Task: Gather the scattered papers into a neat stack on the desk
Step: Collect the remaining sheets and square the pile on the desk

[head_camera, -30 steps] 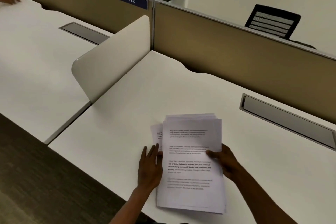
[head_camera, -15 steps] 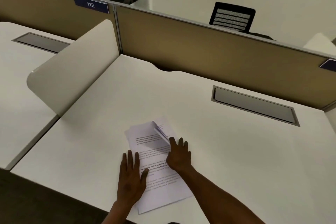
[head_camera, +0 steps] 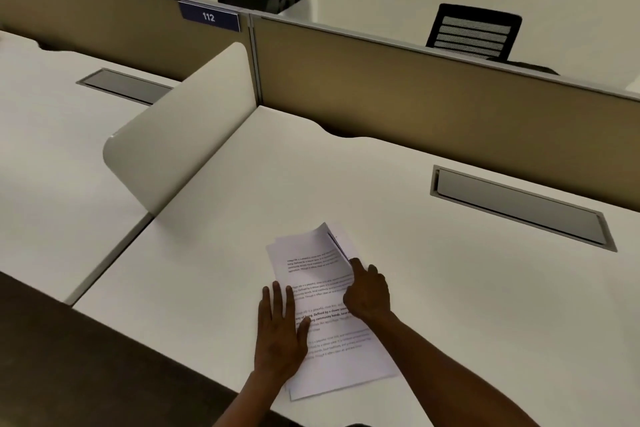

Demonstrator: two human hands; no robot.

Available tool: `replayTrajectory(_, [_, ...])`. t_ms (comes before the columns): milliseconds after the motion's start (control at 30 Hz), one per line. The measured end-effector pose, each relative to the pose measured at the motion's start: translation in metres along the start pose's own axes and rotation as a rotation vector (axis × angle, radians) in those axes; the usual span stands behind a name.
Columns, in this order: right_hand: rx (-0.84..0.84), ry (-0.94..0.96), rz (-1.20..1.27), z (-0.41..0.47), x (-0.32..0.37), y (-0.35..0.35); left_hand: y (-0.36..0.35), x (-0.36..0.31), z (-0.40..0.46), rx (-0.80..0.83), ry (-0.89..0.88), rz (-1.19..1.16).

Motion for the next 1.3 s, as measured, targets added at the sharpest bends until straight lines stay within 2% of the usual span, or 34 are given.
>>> replayTrajectory(100, [0.002, 0.022, 0.036, 0.002, 0.003, 0.002, -0.002, 0.002, 0.001, 0.002, 0.014, 0.007])
replayTrajectory(400, [0.026, 0.011, 0.351, 0.002, -0.004, 0.021, -0.007, 0.01, 0.003, 0.001, -0.003, 0.004])
replayTrajectory(467, [0.047, 0.097, 0.36, 0.001, -0.002, 0.024, -0.006, 0.009, 0.002, 0.006, -0.005, -0.011])
replayTrajectory(600, [0.043, 0.355, 0.196, -0.013, 0.01, 0.027, -0.001, 0.005, 0.004, 0.022, 0.005, -0.098])
replayTrajectory(667, [0.005, 0.357, 0.369, -0.019, 0.001, 0.029, 0.001, 0.003, 0.008, 0.044, 0.031, -0.141])
replayTrajectory(733, [-0.03, 0.264, 0.667, -0.02, -0.02, 0.027, 0.003, 0.001, 0.01, 0.053, 0.066, -0.178])
replayTrajectory(833, [0.099, 0.033, 1.147, -0.017, -0.047, -0.001, 0.006, -0.001, 0.012, 0.062, 0.108, -0.241])
replayTrajectory(867, [0.157, -0.003, 1.23, -0.019, -0.049, -0.009, 0.005, -0.002, 0.012, 0.067, 0.118, -0.253])
replayTrajectory(933, [0.188, -0.044, 1.228, -0.027, -0.059, -0.016, 0.005, -0.005, 0.011, 0.069, 0.124, -0.244])
replayTrajectory(1133, [-0.037, -0.066, 1.124, -0.043, -0.1, -0.018, -0.004, -0.019, -0.003, 0.013, 0.122, -0.22])
replayTrajectory(1300, [0.086, 0.111, 1.015, -0.055, -0.092, -0.023, -0.014, -0.037, -0.01, 0.055, 0.144, -0.235])
Point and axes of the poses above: each hand's wrist, its own z-axis towards the middle knuckle, its own y-axis out of the back of the hand, x = y × z, the point moved 10 cm from there along z, towards the middle knuckle, and after that the axes turned 13 degrees about x, right-handed, at the moved point
